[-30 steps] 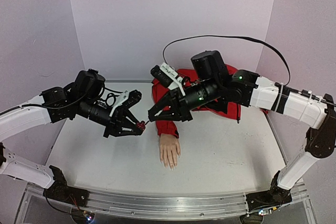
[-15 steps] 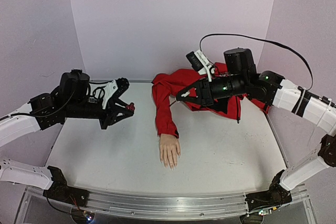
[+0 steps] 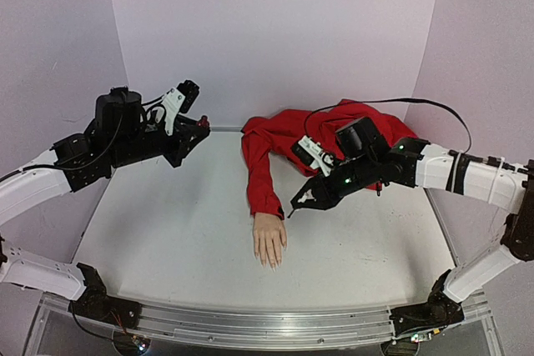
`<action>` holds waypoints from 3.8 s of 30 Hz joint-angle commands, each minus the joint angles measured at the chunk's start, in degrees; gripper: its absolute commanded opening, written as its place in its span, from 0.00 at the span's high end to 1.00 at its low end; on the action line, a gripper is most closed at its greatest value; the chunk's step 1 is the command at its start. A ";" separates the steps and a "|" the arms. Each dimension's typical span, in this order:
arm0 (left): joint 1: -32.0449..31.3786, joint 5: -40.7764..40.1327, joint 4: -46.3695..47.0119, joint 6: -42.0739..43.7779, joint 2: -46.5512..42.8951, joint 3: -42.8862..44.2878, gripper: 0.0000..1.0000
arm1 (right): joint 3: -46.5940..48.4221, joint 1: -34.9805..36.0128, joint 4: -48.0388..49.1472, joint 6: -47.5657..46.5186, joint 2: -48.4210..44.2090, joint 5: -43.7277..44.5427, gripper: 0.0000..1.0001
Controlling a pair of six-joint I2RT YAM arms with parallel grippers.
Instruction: Paint the nails
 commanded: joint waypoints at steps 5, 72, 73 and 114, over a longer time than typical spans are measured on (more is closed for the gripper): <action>2.13 -1.64 8.91 1.81 -2.98 -2.53 1.00 | -1.17 5.13 0.68 -7.19 6.87 5.96 1.00; 3.98 -4.01 10.10 4.81 -5.72 -5.97 1.00 | -2.90 15.56 5.52 -6.62 18.39 16.17 1.00; 3.98 -4.08 10.10 4.80 -5.77 -6.00 1.00 | -2.90 15.57 5.52 -6.62 18.39 16.13 1.00; 3.98 -3.47 10.03 4.76 -6.31 -5.95 1.00 | -2.64 15.88 7.14 -6.44 19.25 16.51 1.00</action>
